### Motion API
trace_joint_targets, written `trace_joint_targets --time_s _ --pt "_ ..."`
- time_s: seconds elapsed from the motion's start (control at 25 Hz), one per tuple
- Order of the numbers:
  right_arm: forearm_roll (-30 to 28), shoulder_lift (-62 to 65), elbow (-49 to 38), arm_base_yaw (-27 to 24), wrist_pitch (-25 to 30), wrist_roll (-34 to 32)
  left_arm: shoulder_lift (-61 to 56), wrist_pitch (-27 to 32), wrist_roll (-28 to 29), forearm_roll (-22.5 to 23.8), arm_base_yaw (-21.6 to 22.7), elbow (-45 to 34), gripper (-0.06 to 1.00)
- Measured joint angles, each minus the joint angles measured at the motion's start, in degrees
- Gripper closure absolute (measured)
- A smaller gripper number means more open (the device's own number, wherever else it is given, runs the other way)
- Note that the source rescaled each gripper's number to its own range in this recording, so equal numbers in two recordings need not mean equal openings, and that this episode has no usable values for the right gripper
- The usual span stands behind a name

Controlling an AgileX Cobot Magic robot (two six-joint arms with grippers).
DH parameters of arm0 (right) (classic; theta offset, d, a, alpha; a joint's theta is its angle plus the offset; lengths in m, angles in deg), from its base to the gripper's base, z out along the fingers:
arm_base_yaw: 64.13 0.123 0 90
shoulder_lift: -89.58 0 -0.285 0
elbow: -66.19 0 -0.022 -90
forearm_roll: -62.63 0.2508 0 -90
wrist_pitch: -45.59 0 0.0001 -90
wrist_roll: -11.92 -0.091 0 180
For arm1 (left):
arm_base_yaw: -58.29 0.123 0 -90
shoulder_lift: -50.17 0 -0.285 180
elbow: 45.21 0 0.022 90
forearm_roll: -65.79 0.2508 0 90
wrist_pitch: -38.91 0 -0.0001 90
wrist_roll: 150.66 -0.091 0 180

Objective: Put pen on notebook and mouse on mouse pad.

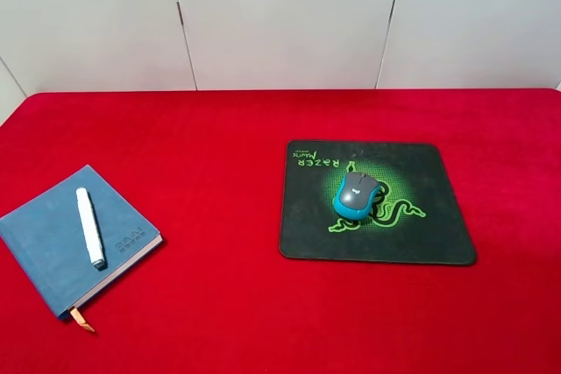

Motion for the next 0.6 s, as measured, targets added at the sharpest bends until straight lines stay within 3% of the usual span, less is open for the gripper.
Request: trace_joint_targets --time_s 0.12,0.6 --pt "0.0 0.0 0.0 0.0 0.0 0.0 -3.1 -0.8 0.1 -0.1 1.1 -3.0 -0.05" --pt "0.3 0.0 0.0 0.0 0.0 0.0 -11.1 -0.9 0.0 0.0 1.1 -3.3 -0.05"
